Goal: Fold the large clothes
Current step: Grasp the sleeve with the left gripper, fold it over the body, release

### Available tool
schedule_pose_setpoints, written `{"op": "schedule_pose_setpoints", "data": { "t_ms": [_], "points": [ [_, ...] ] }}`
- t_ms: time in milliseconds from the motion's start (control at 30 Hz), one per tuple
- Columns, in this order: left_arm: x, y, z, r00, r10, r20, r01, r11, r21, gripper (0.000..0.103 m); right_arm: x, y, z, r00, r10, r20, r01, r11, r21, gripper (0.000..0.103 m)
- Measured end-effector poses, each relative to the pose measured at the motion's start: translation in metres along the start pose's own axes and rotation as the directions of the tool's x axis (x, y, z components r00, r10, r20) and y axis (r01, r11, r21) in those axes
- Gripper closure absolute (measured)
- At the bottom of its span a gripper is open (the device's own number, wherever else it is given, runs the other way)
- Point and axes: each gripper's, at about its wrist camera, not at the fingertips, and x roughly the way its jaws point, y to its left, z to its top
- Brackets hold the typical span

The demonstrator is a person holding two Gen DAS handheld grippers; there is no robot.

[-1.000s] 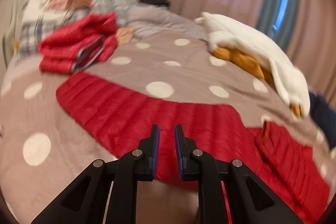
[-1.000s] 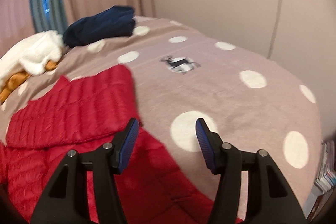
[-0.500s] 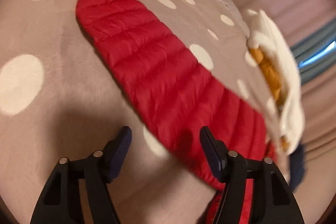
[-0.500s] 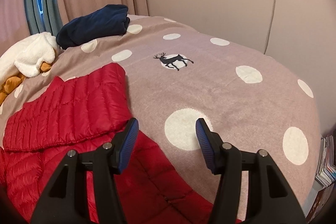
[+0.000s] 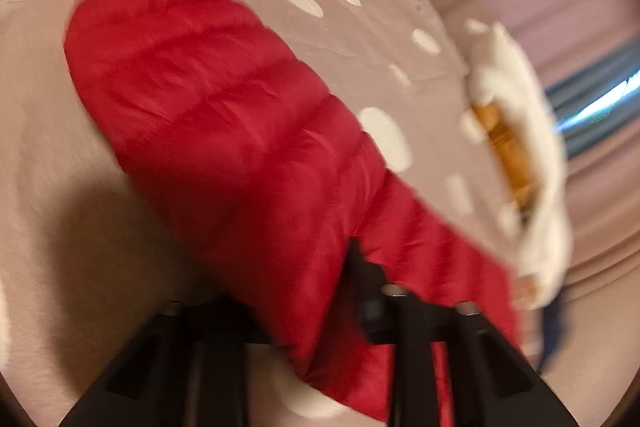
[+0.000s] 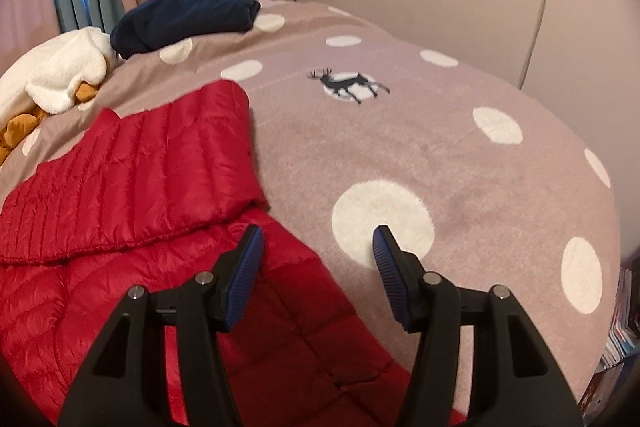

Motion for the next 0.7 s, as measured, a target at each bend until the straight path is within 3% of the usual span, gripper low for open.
{"op": "schedule_pose_setpoints", "data": {
  "t_ms": [67,167,233,267,333,500,700],
  "points": [
    [-0.003,-0.012,-0.005,0.998,0.06,0.033,-0.061,0.997,0.04,0.085,0.004,0.0,-0.002,1.0,0.011,-0.029,-0.01,1.0,0.013,0.046],
    [-0.009,-0.028,-0.009,0.995,0.08,0.055,-0.085,0.992,0.096,0.086,0.006,-0.002,-0.007,0.994,0.075,-0.082,-0.069,0.995,0.065,0.043],
    [-0.015,-0.038,-0.011,0.989,0.105,0.103,-0.119,0.982,0.149,0.086,0.007,0.005,-0.01,0.985,0.126,-0.114,-0.121,0.991,0.055,0.024],
    [-0.018,-0.043,-0.013,0.985,0.118,0.122,-0.138,0.976,0.169,0.086,0.008,0.009,-0.012,0.985,0.125,-0.115,-0.121,0.992,0.038,0.025],
    [-0.026,-0.052,-0.017,0.98,0.119,0.161,-0.15,0.968,0.2,0.086,0.011,0.016,-0.016,0.988,0.093,-0.121,-0.093,0.996,0.004,0.044],
    [-0.039,-0.077,-0.026,0.968,0.106,0.23,-0.171,0.942,0.287,0.088,0.009,0.013,-0.018,0.989,0.095,-0.115,-0.093,0.995,0.02,0.06],
    [-0.063,-0.117,-0.059,0.952,0.062,0.301,-0.191,0.885,0.424,0.088,0.009,0.006,-0.017,0.986,0.117,-0.119,-0.111,0.992,0.057,0.064]
  ]
}}
